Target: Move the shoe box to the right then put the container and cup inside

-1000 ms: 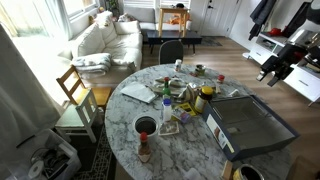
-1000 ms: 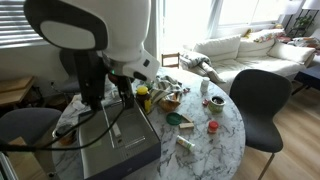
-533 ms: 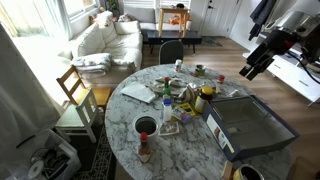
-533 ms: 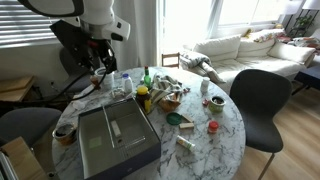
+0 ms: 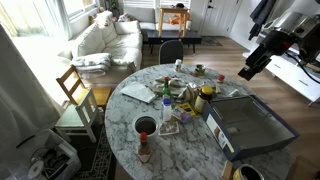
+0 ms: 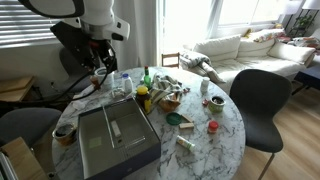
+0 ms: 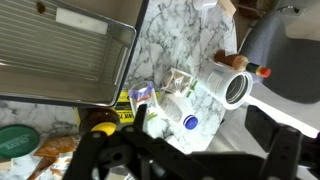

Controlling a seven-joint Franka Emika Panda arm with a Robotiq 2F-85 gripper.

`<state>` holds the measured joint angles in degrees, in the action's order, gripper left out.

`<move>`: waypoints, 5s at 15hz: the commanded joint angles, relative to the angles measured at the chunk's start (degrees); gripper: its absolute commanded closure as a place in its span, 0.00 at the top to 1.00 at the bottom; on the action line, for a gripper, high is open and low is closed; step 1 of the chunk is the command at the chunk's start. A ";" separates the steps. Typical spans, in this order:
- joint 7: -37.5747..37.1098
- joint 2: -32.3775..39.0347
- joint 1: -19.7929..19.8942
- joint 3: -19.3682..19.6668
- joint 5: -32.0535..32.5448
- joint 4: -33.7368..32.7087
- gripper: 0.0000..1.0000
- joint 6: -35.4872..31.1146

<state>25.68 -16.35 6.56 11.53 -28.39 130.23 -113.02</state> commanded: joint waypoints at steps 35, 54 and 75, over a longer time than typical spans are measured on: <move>-1.73 44.33 -10.55 -21.80 6.36 -25.99 0.71 -28.32; -6.79 30.20 -9.48 -23.06 11.54 -22.59 0.02 -23.37; -15.16 0.37 -8.01 -12.34 15.25 -4.54 0.02 -15.82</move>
<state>11.14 -11.62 -2.94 -4.84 -12.59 121.62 -131.64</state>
